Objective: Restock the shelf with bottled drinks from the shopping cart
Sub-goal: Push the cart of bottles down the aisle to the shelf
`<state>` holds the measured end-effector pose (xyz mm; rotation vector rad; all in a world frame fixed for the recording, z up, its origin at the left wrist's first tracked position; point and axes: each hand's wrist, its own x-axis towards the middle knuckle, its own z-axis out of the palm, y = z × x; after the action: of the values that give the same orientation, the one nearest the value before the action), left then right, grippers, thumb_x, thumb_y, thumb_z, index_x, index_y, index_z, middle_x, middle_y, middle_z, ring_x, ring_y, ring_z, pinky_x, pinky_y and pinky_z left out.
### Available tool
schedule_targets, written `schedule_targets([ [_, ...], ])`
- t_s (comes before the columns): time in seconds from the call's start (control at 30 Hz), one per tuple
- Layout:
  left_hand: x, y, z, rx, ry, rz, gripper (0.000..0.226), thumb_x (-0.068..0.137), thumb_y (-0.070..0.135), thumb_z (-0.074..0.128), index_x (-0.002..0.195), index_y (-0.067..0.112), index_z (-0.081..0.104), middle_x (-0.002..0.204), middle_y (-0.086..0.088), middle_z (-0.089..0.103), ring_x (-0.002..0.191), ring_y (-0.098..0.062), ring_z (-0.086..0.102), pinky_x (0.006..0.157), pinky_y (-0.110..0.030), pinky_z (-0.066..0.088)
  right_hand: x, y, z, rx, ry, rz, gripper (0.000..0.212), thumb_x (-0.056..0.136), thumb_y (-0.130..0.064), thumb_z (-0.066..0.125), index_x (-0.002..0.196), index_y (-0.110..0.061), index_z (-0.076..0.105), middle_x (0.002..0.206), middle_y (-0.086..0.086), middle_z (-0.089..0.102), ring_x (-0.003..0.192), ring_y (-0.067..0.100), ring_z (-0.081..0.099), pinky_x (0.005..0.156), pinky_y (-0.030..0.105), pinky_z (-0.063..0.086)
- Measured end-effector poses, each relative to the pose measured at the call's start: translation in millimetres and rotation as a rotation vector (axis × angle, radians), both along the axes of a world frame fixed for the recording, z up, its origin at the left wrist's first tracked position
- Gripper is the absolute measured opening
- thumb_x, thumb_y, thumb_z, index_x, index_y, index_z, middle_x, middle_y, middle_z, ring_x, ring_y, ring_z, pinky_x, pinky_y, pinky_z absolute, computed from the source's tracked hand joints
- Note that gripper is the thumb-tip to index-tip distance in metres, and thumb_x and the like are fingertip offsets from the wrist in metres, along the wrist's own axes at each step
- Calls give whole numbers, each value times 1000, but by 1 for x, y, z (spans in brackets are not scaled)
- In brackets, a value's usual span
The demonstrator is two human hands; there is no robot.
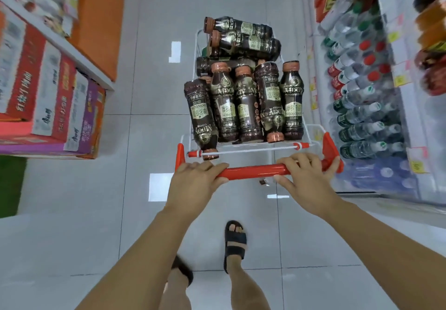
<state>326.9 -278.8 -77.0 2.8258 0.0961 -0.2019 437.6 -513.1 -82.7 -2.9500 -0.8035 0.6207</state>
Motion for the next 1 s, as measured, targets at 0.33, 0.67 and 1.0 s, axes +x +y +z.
schedule_targets([
  [0.33, 116, 53, -11, 21, -190, -121, 42, 89, 48, 42, 111, 25, 69, 90, 5, 73, 81, -21, 70, 79, -33, 50, 85, 39, -10, 95, -87, -133, 37, 88, -54, 43, 117, -33, 54, 114, -5, 49, 117, 24, 31, 100, 70, -9],
  [0.67, 229, 101, -18, 72, -247, -214, 41, 92, 47, 39, 113, 26, 67, 88, 4, 72, 77, -22, 69, 75, -31, 49, 190, 83, -5, 35, -91, -177, 44, 90, -55, 36, 123, -29, 51, 121, -2, 46, 124, 24, 30, 102, 69, -9],
  [1.0, 336, 133, -24, 170, -276, -217, 39, 94, 43, 41, 117, 24, 65, 92, 2, 72, 79, -23, 69, 78, -33, 50, 307, 117, -6, 31, -75, -135, 45, 89, -57, 35, 122, -30, 50, 116, -3, 46, 120, 24, 32, 103, 69, -6],
])
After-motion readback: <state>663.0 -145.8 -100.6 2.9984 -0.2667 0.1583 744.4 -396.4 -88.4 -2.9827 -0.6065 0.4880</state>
